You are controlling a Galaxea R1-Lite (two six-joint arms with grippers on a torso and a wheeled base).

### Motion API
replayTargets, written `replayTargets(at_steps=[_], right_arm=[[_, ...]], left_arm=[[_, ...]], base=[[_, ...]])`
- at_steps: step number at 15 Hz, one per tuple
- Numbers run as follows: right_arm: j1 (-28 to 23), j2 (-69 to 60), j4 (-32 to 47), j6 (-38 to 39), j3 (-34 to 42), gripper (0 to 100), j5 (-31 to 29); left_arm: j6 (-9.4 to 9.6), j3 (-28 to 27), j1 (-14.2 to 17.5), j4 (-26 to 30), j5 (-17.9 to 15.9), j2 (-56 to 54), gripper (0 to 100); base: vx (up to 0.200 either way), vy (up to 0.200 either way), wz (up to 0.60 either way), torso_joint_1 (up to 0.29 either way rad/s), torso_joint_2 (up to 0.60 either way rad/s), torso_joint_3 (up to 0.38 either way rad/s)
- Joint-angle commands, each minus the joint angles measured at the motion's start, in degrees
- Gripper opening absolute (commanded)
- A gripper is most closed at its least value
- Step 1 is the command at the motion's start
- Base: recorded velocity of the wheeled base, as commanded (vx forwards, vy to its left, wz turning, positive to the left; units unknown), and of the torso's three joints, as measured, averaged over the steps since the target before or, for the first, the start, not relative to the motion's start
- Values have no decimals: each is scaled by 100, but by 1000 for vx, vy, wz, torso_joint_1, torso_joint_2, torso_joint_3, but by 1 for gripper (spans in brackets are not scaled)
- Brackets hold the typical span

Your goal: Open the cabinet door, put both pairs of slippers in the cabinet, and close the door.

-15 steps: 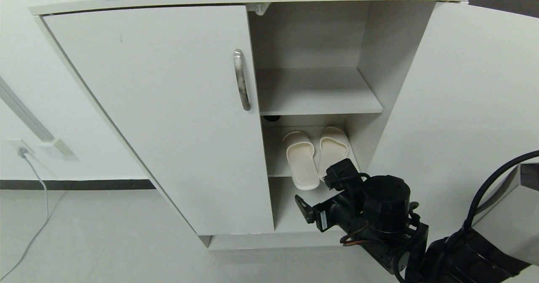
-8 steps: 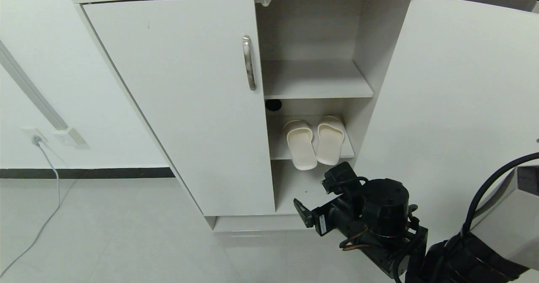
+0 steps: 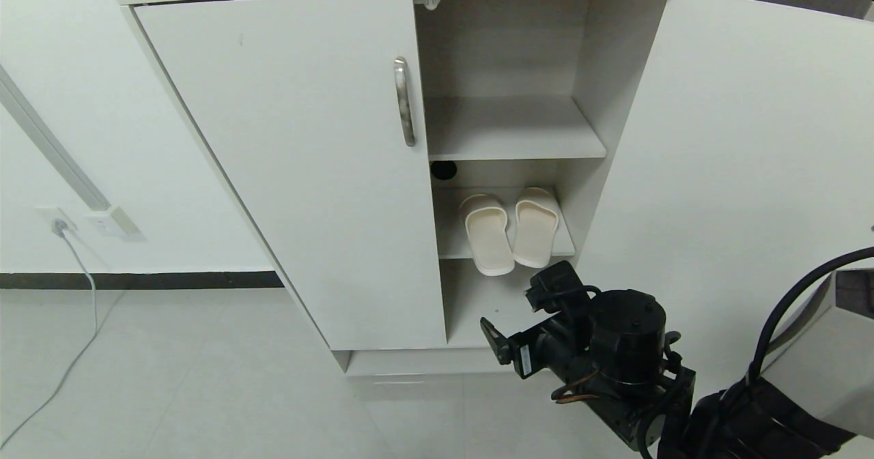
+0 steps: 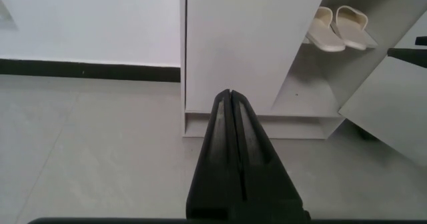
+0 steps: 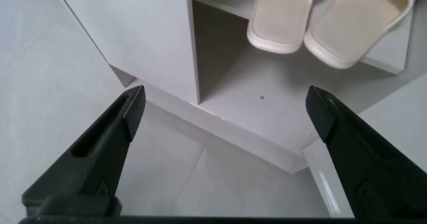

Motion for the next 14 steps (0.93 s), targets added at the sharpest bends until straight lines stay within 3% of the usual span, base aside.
replayTargets(at_steps=[1, 5, 14], right_arm=[[7, 35, -3, -2, 9, 100, -3], [-2, 44, -3, -2, 1, 100, -3], [-2, 150, -65, -2, -8, 100, 6]], left_arm=[[-2, 1, 1, 0, 2, 5, 0], [-10, 1, 1, 0, 2, 5, 0], [-2, 1, 1, 0, 2, 5, 0]], base=[[0, 0, 0, 0, 0, 0], [0, 0, 0, 1, 1, 30], [0, 0, 0, 4, 3, 192]])
